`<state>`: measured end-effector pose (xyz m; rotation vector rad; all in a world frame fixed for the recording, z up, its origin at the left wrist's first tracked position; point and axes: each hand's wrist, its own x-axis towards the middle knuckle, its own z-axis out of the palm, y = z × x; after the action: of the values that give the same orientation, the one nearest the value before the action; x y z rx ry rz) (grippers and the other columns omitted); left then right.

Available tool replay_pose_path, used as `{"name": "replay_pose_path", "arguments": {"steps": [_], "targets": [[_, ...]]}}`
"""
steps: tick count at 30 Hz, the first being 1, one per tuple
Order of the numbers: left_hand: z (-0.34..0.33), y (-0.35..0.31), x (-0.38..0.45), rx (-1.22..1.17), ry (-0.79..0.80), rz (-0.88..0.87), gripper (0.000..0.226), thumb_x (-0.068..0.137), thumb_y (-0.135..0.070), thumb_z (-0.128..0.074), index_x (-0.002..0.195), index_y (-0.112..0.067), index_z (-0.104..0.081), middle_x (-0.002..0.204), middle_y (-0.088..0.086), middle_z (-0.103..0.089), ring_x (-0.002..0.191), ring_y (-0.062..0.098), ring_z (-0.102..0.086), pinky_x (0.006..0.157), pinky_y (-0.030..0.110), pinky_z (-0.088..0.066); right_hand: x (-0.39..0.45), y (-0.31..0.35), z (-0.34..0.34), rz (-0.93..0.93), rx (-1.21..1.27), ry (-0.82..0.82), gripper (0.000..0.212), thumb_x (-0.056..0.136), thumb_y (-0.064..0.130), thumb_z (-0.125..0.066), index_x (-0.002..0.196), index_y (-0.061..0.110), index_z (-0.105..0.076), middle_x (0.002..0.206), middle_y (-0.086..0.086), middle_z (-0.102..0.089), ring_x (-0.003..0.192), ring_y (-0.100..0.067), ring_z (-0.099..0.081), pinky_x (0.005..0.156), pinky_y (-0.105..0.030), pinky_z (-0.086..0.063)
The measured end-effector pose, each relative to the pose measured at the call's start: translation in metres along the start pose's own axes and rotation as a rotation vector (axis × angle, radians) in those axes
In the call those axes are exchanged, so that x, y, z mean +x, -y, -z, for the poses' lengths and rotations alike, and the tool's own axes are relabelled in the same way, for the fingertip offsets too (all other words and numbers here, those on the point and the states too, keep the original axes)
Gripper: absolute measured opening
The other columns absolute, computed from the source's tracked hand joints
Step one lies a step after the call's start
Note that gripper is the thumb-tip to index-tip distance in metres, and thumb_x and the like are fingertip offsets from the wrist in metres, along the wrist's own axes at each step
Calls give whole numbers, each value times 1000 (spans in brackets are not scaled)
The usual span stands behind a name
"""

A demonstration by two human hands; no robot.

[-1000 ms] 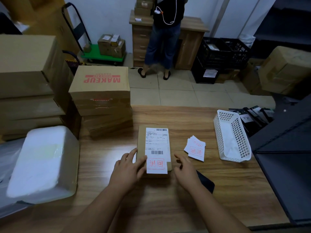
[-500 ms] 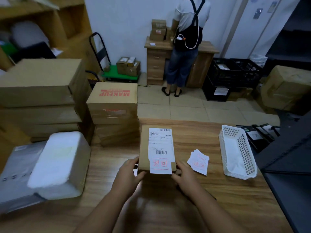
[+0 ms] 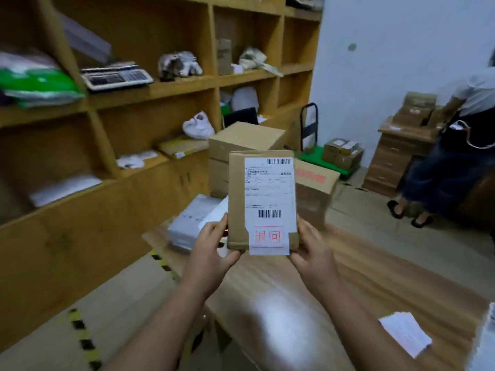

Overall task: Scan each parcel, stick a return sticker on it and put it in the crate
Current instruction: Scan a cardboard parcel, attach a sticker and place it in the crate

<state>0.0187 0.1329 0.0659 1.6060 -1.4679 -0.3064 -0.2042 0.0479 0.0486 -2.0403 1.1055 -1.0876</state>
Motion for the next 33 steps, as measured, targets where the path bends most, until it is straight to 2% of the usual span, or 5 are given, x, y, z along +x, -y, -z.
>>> {"name": "replay_pose_path", "arguments": {"steps": [11,17,20,28,33], "targets": [[270,81,-163,264,-456,300,80,83,-27,-74,149,-32,-29,120,-20,-37,103,-11,-39,83,-5,-29,-15,211,-247,299,137,492,67,86,1,-65,146,24,-42,147,4,-44,114,14,-44,88,-2,-42],[404,130,-307,434,-753,501,84,82,-22,-77,151,-25,-30,124,-17,-36,105,-10,-37,93,1,-32,-91,352,-403,451,335,805,71,88,8,-68,148,32,-39,142,22,-41,127,6,-43,100,-21,-48],[441,139,-382,431,-903,635,81,82,-22,-77,150,-21,-32,126,-17,-36,100,-14,-37,88,-3,-31,-147,401,-465,489,412,987,69,90,10,-68,149,30,-37,141,22,-38,113,26,-42,87,-3,-43],[488,160,-527,554,-1134,923,83,80,-28,-78,150,-19,-34,124,-12,-44,113,2,-47,95,9,-40,-267,492,-593,682,498,1389,66,91,14,-64,139,51,-38,142,20,-46,129,0,-45,107,-34,-45],[514,191,-566,582,-1252,1034,81,81,-29,-77,150,-22,-36,123,-19,-45,106,10,-55,94,27,-51,-306,526,-665,777,550,1557,68,92,15,-65,138,56,-35,136,33,-42,126,13,-39,96,-12,-42]]}}
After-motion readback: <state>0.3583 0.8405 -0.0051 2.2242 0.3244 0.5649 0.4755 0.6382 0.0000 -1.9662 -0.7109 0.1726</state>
